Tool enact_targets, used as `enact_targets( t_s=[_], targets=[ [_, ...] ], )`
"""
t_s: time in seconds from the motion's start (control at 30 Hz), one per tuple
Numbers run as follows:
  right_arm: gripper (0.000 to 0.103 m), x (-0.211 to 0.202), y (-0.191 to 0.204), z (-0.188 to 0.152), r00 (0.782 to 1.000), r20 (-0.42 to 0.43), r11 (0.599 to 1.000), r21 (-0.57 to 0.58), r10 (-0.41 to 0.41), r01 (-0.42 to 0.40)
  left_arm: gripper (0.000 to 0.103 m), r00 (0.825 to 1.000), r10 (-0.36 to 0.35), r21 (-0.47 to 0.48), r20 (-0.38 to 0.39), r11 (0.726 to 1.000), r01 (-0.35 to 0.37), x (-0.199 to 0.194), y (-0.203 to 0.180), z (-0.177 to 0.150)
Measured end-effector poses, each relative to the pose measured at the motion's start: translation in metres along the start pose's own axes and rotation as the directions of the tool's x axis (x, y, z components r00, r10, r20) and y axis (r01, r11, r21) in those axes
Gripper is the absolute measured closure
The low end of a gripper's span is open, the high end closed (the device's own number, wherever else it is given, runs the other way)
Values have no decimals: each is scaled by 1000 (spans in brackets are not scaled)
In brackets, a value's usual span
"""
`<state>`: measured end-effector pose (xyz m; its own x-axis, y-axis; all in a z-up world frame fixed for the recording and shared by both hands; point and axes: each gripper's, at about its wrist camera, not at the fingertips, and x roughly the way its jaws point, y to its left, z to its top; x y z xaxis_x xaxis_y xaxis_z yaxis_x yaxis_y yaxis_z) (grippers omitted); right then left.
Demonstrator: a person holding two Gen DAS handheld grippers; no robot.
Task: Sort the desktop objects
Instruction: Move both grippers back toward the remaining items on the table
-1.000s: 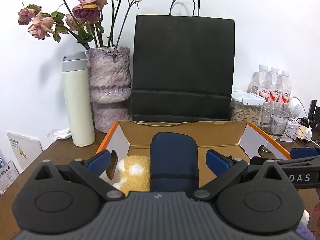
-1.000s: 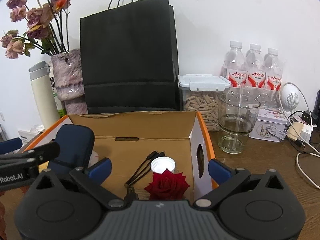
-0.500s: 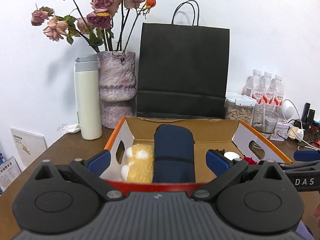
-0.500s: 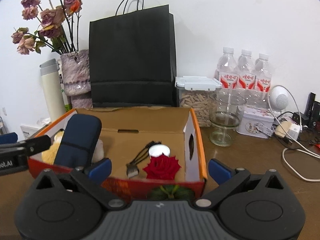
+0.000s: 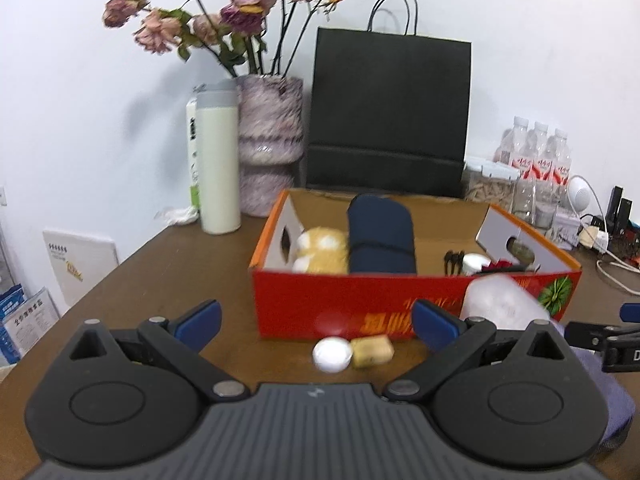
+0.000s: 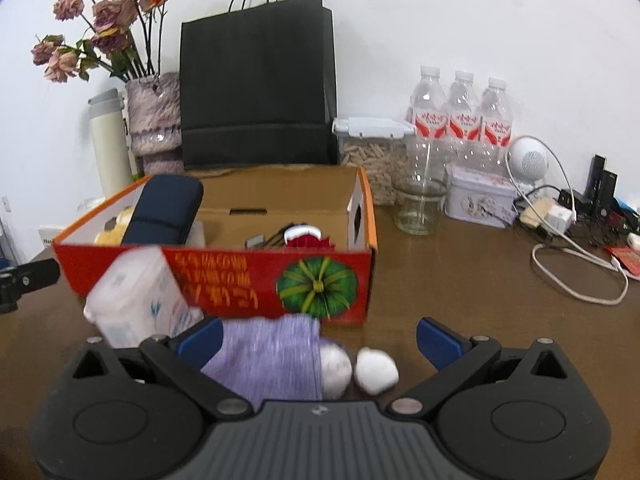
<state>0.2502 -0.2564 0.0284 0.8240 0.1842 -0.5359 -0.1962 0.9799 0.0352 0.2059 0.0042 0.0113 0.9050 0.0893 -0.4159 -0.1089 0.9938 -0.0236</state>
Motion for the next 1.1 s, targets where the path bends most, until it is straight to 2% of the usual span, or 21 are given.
enact_targets(
  t_s=[0.3,0.7,0.93,1.1],
  targets=[
    [0,-10,14,-27,999,-34,998,-55,33,-35,0,995,23,20,-96,1000,-21,-1,15,-25],
    [0,-1,32,-35,997,-59,989,-137,54,-62,0,988,-7,55,-151,998,16,12,9,-29],
    [0,8,43,-32,997,-58,978,-198,52,-62,0,987,4,68,-162,998,7,29,11,-23],
    [8,9,48,-33,996,-67,969,-235,61,-75,0,984,3,62,-179,998,8,31,13,-24]
  ],
)
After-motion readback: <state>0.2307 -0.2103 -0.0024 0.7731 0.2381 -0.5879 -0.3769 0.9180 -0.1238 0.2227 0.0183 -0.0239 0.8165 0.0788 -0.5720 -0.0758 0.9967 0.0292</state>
